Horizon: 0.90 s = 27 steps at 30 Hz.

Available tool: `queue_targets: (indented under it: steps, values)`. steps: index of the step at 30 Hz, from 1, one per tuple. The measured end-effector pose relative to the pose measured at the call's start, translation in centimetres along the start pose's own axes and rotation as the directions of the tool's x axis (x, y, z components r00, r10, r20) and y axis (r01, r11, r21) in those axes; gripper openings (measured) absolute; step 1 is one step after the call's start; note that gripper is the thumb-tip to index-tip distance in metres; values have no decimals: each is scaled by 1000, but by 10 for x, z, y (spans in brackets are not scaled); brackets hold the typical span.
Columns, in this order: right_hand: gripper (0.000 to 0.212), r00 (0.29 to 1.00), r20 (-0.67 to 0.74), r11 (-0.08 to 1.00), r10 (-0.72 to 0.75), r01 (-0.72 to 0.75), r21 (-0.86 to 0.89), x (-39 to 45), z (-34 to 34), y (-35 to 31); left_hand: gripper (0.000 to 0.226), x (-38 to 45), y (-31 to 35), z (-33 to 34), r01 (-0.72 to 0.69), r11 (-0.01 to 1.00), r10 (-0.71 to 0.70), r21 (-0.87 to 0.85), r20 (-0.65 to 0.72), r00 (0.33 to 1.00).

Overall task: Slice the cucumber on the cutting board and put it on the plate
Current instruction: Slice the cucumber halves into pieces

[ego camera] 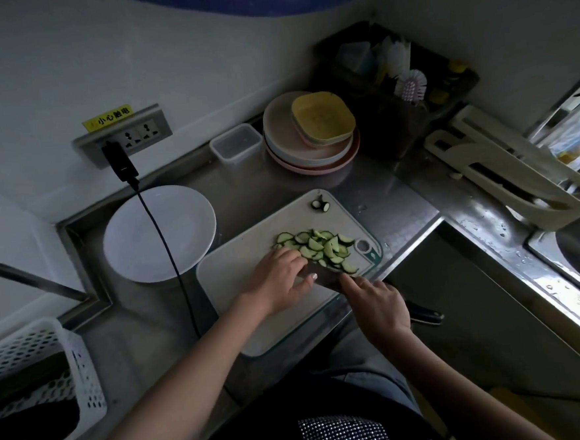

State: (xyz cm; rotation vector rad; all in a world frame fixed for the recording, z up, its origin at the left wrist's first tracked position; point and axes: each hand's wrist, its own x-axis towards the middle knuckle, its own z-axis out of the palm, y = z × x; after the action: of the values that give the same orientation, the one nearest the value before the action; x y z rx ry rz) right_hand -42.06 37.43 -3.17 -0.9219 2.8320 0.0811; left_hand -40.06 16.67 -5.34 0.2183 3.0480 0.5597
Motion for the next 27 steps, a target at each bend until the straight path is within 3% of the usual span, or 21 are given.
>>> queue_targets:
  steps: [3, 5, 8, 10, 12, 14, 17, 20, 22, 24, 27]
  values:
    - [50, 998, -51, 999, -28, 27, -21, -1, -2, -9, 81, 9, -1, 0, 14, 995, -26, 98, 115, 993]
    - [57, 994, -106, 999, -39, 37, -26, 1, -1, -13, 80, 11, -3, 0, 36, 996, -44, 76, 104, 994]
    - [57, 995, -98, 999, -29, 32, 33, 2, 2, -12, 53, 3, -5, -3, 39, 999, -45, -38, -194, 980]
    - [36, 998, -66, 993, 18, -10, 118, 1, 7, -12, 38, -12, -9, -6, 58, 991, -108, -124, -442, 891]
    - [14, 997, -26, 966, 76, -67, 252, -1, 13, -16, 31, -34, -15, -7, 120, 963, -240, -243, -559, 793]
    - [14, 993, 0, 919, 122, -113, 377, 0, 15, -22, 27, -56, -25, 1, 186, 942, -316, -280, -548, 775]
    - [17, 995, 62, 886, 81, -100, 453, 3, 18, -37, 24, -83, -36, 25, 225, 966, -259, -129, -430, 865]
    - [17, 998, 61, 892, -13, -17, 451, 4, 20, -51, 32, -92, -39, 42, 205, 978, -206, -32, -295, 933]
    - [16, 994, 73, 901, -77, 37, 432, 5, 20, -59, 49, -93, -39, 43, 205, 979, -203, -19, -245, 948]
    - [18, 986, 98, 914, -133, 84, 398, 7, 19, -65, 65, -92, -39, 40, 209, 978, -208, -19, -232, 950]
    - [19, 976, 134, 932, -169, 113, 345, 9, 16, -68, 65, -90, -38, 38, 202, 978, -207, -44, -265, 942]
